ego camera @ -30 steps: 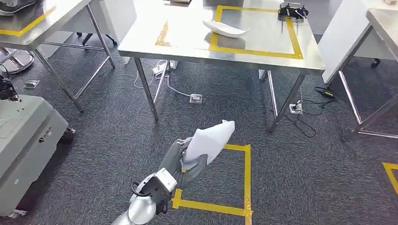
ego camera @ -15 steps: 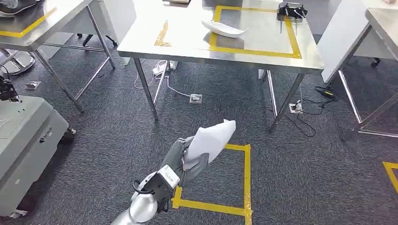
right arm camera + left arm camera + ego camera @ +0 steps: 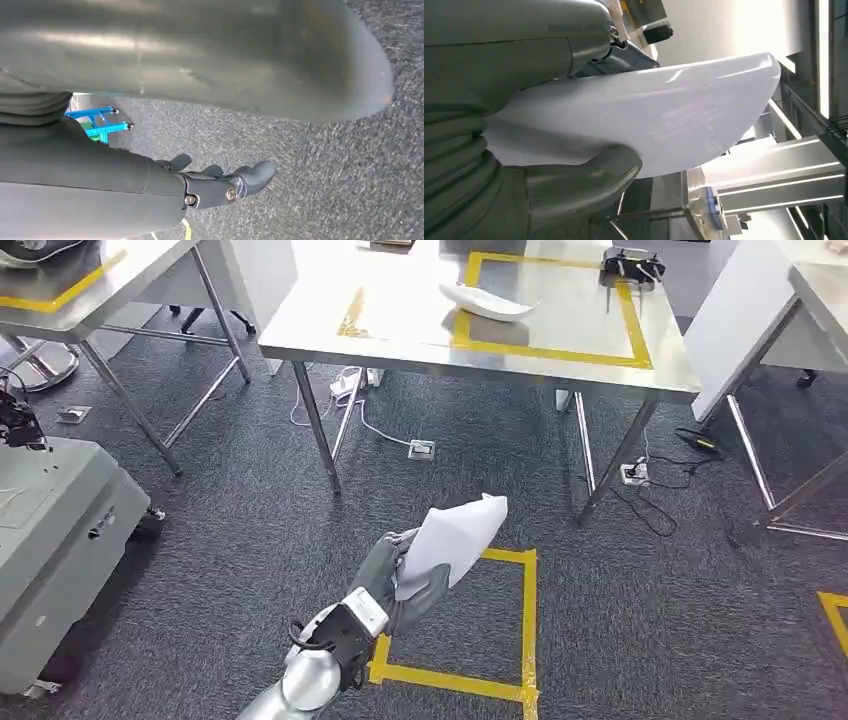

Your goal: Take the parts from the cabinet and place them on the table.

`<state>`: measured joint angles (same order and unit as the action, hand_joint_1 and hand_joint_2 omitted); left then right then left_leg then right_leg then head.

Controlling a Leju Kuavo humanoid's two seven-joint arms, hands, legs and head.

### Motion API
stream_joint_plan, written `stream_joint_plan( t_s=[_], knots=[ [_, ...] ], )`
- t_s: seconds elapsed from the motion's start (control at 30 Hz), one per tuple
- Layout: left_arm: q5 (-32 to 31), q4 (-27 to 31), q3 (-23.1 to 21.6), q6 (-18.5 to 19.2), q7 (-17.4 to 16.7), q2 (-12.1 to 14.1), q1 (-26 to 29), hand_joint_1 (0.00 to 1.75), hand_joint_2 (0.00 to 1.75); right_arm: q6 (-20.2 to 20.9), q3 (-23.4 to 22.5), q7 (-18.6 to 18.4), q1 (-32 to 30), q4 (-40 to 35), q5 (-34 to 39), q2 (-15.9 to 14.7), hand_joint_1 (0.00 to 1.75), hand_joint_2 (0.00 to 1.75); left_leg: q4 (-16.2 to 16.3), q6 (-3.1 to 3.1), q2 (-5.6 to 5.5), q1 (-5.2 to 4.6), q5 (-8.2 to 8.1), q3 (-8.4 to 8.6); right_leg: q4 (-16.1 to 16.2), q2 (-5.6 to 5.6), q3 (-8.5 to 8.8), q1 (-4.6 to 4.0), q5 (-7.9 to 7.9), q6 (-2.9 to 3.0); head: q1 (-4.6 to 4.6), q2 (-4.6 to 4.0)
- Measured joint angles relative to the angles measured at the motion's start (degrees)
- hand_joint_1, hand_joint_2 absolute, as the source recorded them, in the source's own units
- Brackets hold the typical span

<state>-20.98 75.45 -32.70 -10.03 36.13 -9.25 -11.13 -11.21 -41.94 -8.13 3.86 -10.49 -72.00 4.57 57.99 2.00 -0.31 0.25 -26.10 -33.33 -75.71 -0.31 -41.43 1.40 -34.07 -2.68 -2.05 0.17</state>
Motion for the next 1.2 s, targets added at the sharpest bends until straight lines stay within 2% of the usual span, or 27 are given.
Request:
stream_joint_plan(
  t_s=[0.03, 0.1, 0.13, 0.17, 0.27, 0.3, 0.33, 0.37, 0.43, 0.47, 0.5, 0.53, 0.6, 0.63, 0.67, 0.7, 0.73, 0.8, 0.83, 0.87, 0.93, 0.97, 1.0, 1.03, 1.07, 1.13, 1.2],
  knots=[
    [0.0, 0.0, 0.0, -0.1, 0.0, 0.0, 0.0, 1.75, 1.75, 0.0, 0.0, 0.1, 0.0, 0.0, 0.0, 0.0, 0.00, 0.00, 0.2, -0.31, -0.12, 0.17, -0.20, 0.09, 3.5, 0.00, 1.58, 0.21, 2.45, -0.16, 0.00, 0.00],
    [-0.1, 0.0, 0.0, -0.4, 0.0, 0.0, 0.0, 1.75, 1.75, 0.0, 0.0, 0.2, 0.0, 0.0, -0.1, 0.0, 0.00, 0.00, 1.0, -1.19, -0.25, 0.65, -0.85, 0.17, 14.2, -0.02, 6.88, 0.74, 7.51, -0.63, 0.00, 0.00],
    [-0.2, 0.0, 0.0, -0.5, 0.0, 0.0, 0.0, 1.75, 1.75, 0.0, 0.0, 0.2, 0.1, 0.0, -0.2, 0.0, 0.00, 0.00, 1.4, -1.83, -0.28, 0.58, -1.27, 0.07, 16.1, 0.19, 7.84, 0.63, 6.80, -0.64, 0.08, 0.00],
    [-0.3, 0.0, 0.0, -0.6, -0.2, 0.0, 0.0, 1.75, 1.75, 0.0, 0.0, 0.2, 0.0, 0.0, -0.2, 0.2, 0.00, 0.00, 1.8, -2.37, -0.47, 0.34, -1.65, -0.08, 16.7, 0.61, 7.85, 0.31, 6.91, 0.38, 0.22, 0.00],
    [-0.5, 0.0, -0.1, -0.7, -0.2, 0.0, 0.1, 1.75, 1.75, 0.0, 0.0, 0.1, 0.0, 0.0, -0.2, 0.2, 0.00, 0.00, 1.0, -3.32, -0.49, 0.43, -1.84, 0.24, 16.3, 0.47, 7.98, 0.08, 6.39, 1.93, 0.24, 0.00],
    [-0.5, 0.0, -0.1, -0.7, -0.2, 0.0, 0.1, 1.75, 1.75, 0.0, 0.0, 0.0, 0.0, 0.0, -0.2, 0.2, 0.00, 0.00, 1.2, -3.71, -0.42, 0.55, -2.10, 0.45, 16.6, 0.43, 8.36, 0.34, 6.53, 2.51, 0.20, 0.00],
    [-0.5, 0.1, -0.2, -0.7, -0.2, 0.0, 0.1, 1.75, 1.75, 0.0, 0.0, 0.0, 0.0, 0.0, -0.2, 0.2, 0.00, 0.00, 3.0, -3.83, -0.15, 0.55, -3.03, -0.07, 16.6, 0.38, 8.75, 0.33, 6.29, 2.97, 0.04, 0.00],
    [-0.5, 0.1, -0.2, -0.7, -0.2, 0.0, 0.0, 1.75, 1.75, -0.2, 0.0, 0.0, 0.0, 0.0, -0.1, 0.2, 0.00, 0.00, 6.8, -3.95, 0.01, 0.51, -5.00, -1.94, 16.6, 0.30, 9.01, 0.30, 6.05, 3.33, 0.00, 0.00],
    [-0.5, 0.0, -0.2, -0.7, -0.2, 0.1, 0.1, 1.75, 1.75, -0.2, 0.0, -0.1, 0.0, 0.0, 0.0, 0.2, 0.00, 0.00, 16.3, -4.03, 0.02, 0.51, -8.80, -7.32, 16.6, 0.23, 9.44, -0.01, 5.52, 3.80, -0.04, 0.00],
    [-0.5, -0.1, -0.2, -0.7, -0.2, 0.2, 0.2, 1.75, 1.75, -0.2, -0.1, -0.1, -0.1, 0.0, 0.0, 0.2, 0.00, 0.00, 19.6, -3.93, 0.02, 0.46, -9.24, -9.49, 16.6, 0.24, 9.72, -0.15, 5.21, 3.84, -0.04, 0.00],
    [-0.5, -0.2, -0.3, -0.7, -0.2, 0.2, 0.2, 1.75, 1.75, -0.2, -0.1, -0.1, -0.2, 0.0, 0.0, 0.2, 0.00, 0.00, 19.7, -3.73, 0.01, 0.43, -8.15, -10.19, 16.6, 0.28, 10.14, -0.26, 4.87, 3.88, -0.04, 0.00],
    [-0.5, -0.2, -0.3, -0.7, -0.2, 0.2, 0.2, 1.75, 1.75, -0.3, -0.1, -0.1, -0.2, 0.0, 0.0, 0.2, 0.00, 0.00, 17.4, -3.42, 0.02, 0.35, -5.81, -9.50, 16.6, 0.34, 10.69, -0.38, 4.45, 3.89, -0.04, 0.00],
    [-0.5, -0.2, -0.3, -0.7, -0.2, 0.2, 0.1, 1.75, 1.75, -0.3, -0.1, -0.1, -0.2, 0.0, 0.0, 0.2, 0.00, 0.00, 7.1, -2.37, 0.02, -0.01, 0.72, -5.11, 16.6, 0.44, 12.28, -0.49, 3.40, 3.71, -0.04, 0.00],
    [-0.5, -0.2, -0.3, -0.7, -0.2, 0.2, 0.1, 1.75, 1.75, -0.3, -0.1, -0.1, -0.3, 0.0, 0.0, 0.3, 0.00, 0.00, 3.0, -1.69, 0.16, -0.40, 1.87, -3.56, 16.8, 0.42, 12.37, -0.44, 2.86, 3.52, -0.02, 0.00],
    [-0.5, -0.2, -0.3, -0.7, -0.2, 0.2, 0.0, 1.75, 1.75, -0.3, -0.2, -0.1, -0.2, 0.0, 0.0, 0.4, 0.00, 0.00, 2.1, -1.41, 0.30, -0.72, 0.80, -2.32, 16.7, 0.46, 12.55, -0.92, 2.44, 2.93, 0.13, 0.00],
    [-0.5, -0.1, -0.4, -0.7, -0.2, 0.2, 0.0, 1.75, 1.75, -0.3, -0.2, 0.0, -0.1, 0.0, 0.1, 0.4, 0.00, 0.00, 2.2, -1.40, 0.19, -0.74, 0.65, -2.43, 17.0, 0.45, 12.61, -0.55, 2.42, 2.62, 0.17, 0.00],
    [-0.6, -0.1, -0.4, -0.7, -0.2, 0.2, 0.0, 1.75, 1.75, -0.2, -0.3, -0.1, -0.1, 0.0, 0.1, 0.4, 0.00, 0.00, 1.8, -1.13, -0.02, -0.81, 0.48, -2.42, 16.9, 0.38, 13.51, -0.60, 2.68, 2.24, 0.15, 0.00],
    [-0.6, -0.1, -0.5, -0.6, -0.2, 0.0, 0.0, 1.75, 1.75, -0.3, -0.5, -0.1, -0.1, 0.0, 0.2, 0.4, 0.00, 0.00, 1.2, -0.62, -0.46, -0.45, 0.20, -1.25, 16.6, 0.30, 13.72, -0.62, 2.81, 1.90, 0.17, 0.00],
    [-0.7, 0.0, -0.5, -0.6, -0.2, 0.0, 0.0, 1.75, 1.75, -0.3, -0.5, -0.1, -0.1, 0.0, 0.2, 0.4, 0.00, 0.00, 0.8, -0.26, -0.31, -0.25, -0.09, -0.45, 14.6, 0.34, 12.93, -0.49, 2.46, 1.76, 0.31, 0.00],
    [-0.7, 0.0, -0.6, -0.6, -0.2, -0.1, -0.2, 1.75, 1.75, -0.3, -0.5, -0.1, 0.0, 0.0, 0.2, 0.5, 0.00, 0.00, 0.6, 0.13, -0.26, -0.22, -0.36, -0.06, 11.5, 0.38, 10.96, -0.47, 1.60, 1.48, 0.48, 0.00],
    [-0.7, -0.1, -0.7, -0.6, -0.2, -0.1, -0.2, 1.75, 1.75, -0.3, -0.5, 0.0, 0.2, 0.0, 0.2, 0.4, 0.00, 0.00, 0.7, 0.24, -0.25, -0.27, -1.07, 0.37, 3.1, 0.38, 4.93, -0.41, -1.91, 0.93, 0.55, 0.00],
    [-0.7, -0.2, -0.7, -0.6, -0.2, -0.1, -0.1, 1.75, 1.75, -0.3, -0.5, -0.1, 0.1, 0.0, 0.2, 0.4, 0.00, 0.00, 0.7, 0.25, -0.29, -0.28, -1.46, 0.67, 0.3, 0.38, 2.50, -0.42, -3.04, 0.83, 0.52, 0.00],
    [-0.7, -0.2, -0.8, -0.6, -0.2, -0.1, 0.0, 1.75, 1.75, -0.3, -0.5, -0.1, 0.0, 0.0, 0.2, 0.4, 0.00, 0.00, 0.7, 0.20, -0.37, -0.27, -1.87, 1.12, -0.4, 0.38, 0.98, -0.41, -2.50, 0.77, 0.57, 0.00],
    [-0.7, -0.2, -0.8, -0.6, -0.2, -0.1, 0.0, 1.75, 1.75, -0.3, -0.6, -0.1, -0.2, 0.0, 0.2, 0.4, 0.00, 0.00, 0.7, 0.05, -0.56, -0.25, -2.30, 1.72, 1.4, 0.38, 0.91, -0.37, -0.45, 0.77, 0.57, 0.00],
    [-0.7, -0.2, -0.8, -0.6, -0.2, -0.1, 0.0, 1.75, 1.75, -0.3, -0.6, -0.1, -0.3, 0.0, 0.2, 0.4, 0.00, 0.00, 0.7, -0.17, -0.69, -0.21, -2.82, 2.46, 5.3, 0.37, 1.89, -0.33, 2.63, 0.80, 0.59, 0.00],
    [-0.7, -0.2, -0.8, -0.6, -0.2, -0.1, 0.0, 1.75, 1.75, -0.3, -0.6, -0.1, -0.4, 0.0, 0.2, 0.4, 0.00, 0.00, 0.8, -0.63, -0.63, -0.12, -4.04, 4.02, 15.5, 0.32, 5.17, -0.26, 9.84, 0.94, 0.61, 0.00],
    [-0.7, -0.3, -0.8, -0.6, -0.2, -0.1, -0.1, 1.75, 1.75, -0.3, -0.6, 0.0, -0.3, 0.0, 0.3, 0.4, 0.00, 0.00, 0.8, -1.50, -0.75, -0.41, -4.89, 3.95, 15.6, 0.16, 5.15, -0.84, 5.70, 1.72, 0.74, 0.00]
  ],
)
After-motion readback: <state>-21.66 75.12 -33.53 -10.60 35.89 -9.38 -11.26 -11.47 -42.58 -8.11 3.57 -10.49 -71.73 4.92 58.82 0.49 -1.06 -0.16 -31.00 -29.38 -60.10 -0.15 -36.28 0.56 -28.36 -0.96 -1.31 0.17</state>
